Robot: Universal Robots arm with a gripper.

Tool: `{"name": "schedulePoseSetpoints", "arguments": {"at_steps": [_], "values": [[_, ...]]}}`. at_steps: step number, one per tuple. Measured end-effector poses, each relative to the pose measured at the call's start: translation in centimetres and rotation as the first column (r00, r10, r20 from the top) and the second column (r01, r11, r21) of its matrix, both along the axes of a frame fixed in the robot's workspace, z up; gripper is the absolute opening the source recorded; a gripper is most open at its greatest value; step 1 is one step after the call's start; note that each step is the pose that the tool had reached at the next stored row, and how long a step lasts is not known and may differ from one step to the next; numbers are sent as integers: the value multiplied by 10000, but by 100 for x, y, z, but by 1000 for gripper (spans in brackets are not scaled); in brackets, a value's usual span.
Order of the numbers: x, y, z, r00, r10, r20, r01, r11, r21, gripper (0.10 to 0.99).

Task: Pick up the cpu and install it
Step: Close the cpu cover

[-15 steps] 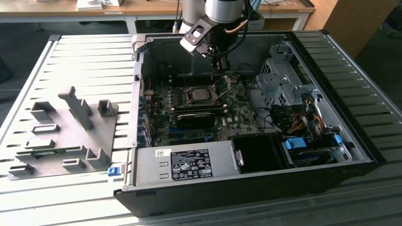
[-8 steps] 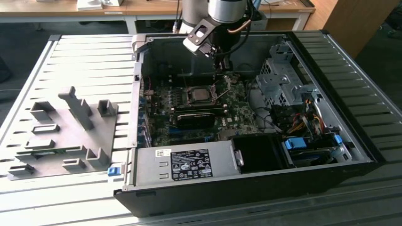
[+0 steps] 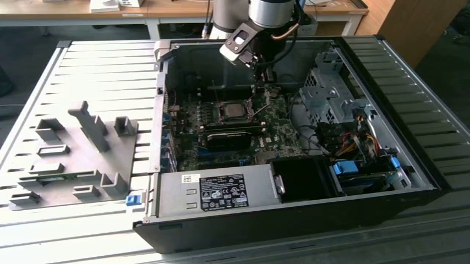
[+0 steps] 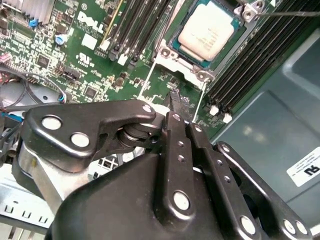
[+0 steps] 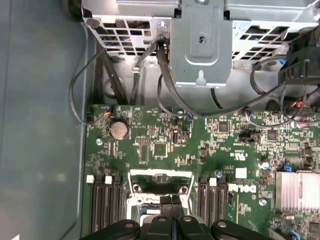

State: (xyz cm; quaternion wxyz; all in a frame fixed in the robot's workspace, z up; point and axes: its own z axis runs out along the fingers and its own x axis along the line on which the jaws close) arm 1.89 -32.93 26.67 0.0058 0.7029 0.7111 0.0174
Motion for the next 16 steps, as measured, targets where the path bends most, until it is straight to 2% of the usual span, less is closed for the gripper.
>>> {"name": "schedulePoseSetpoints", "arguments": {"at_steps": [5,12,16], "values": [[86,0,-10,10000,0,-19,0,10000,1,106],[135,0,-43,10000,-1,-23,1,10000,0,106],[212,2,-55,10000,-1,-32,1,10000,2,106]]}}
